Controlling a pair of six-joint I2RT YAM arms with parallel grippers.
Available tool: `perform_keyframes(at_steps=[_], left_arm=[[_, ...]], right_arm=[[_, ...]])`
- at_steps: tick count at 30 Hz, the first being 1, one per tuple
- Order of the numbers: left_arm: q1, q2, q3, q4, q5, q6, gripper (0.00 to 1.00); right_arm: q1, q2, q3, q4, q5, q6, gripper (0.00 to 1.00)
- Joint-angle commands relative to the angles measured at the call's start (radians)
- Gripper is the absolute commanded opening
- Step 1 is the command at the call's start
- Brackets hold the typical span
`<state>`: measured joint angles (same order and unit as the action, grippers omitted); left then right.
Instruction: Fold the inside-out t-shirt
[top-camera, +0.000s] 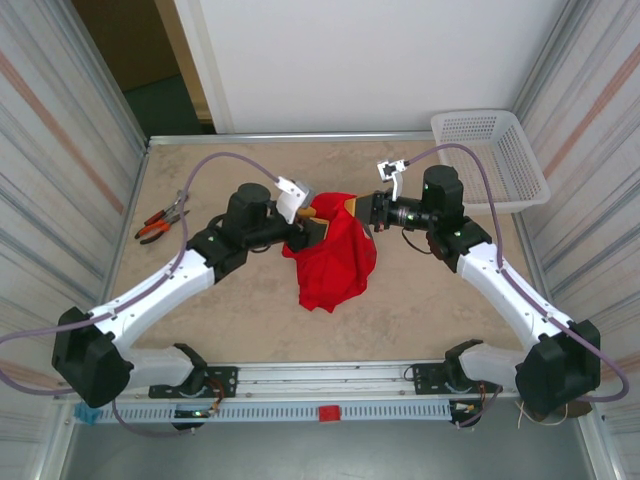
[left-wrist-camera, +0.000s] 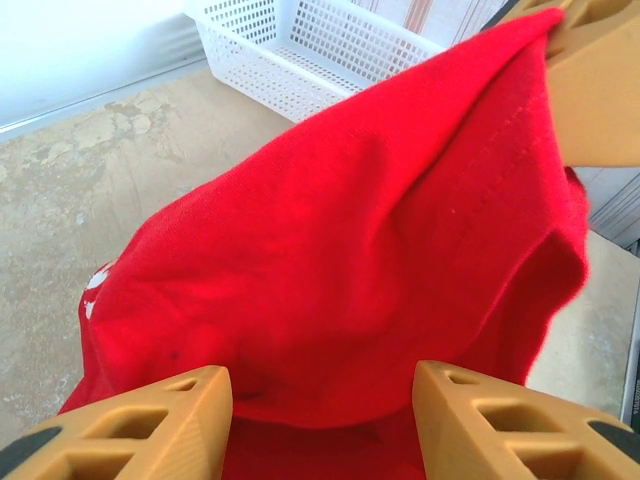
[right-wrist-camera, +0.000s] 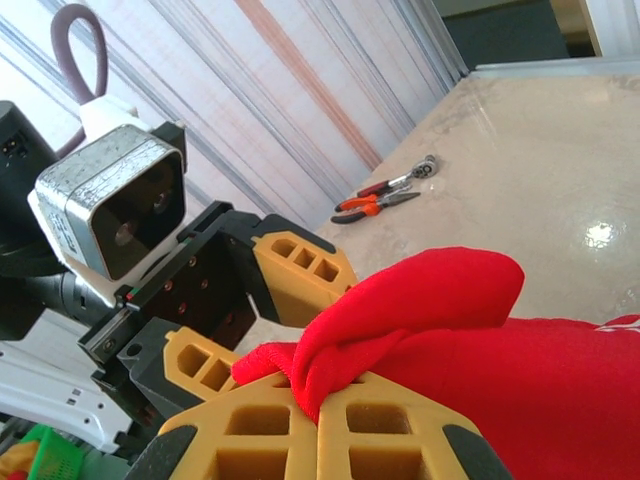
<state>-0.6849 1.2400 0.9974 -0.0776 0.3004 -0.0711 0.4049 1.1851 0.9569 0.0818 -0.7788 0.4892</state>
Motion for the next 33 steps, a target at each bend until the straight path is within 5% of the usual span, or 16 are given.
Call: perform_keyframes(at_steps=[1,24,28,33], left_arm=[[-0.008,-0.054,-0.024,0.003,-0.024,0.028,0.51],[-0.022,0.02,0.017,0.042,0.031,0.067,0.48],[-0.028,0.053,0.039,0.041,0.04,0.072,0.39],[-0.028,0.094,0.086,0.041,0.005,0.08,0.08]], right_arm=[[-0.01,-0.013,-0.008,0.024,0.009,0.011,0.0],[-0.018,-0.012,-0.011,0.035,0.001,0.022,0.0],[-0.018,-0.017,-0.013,0.035,-0.002,0.023,0.0],[-0.018,-0.024,-0.024,0.033,0.004,0.019,0.0]])
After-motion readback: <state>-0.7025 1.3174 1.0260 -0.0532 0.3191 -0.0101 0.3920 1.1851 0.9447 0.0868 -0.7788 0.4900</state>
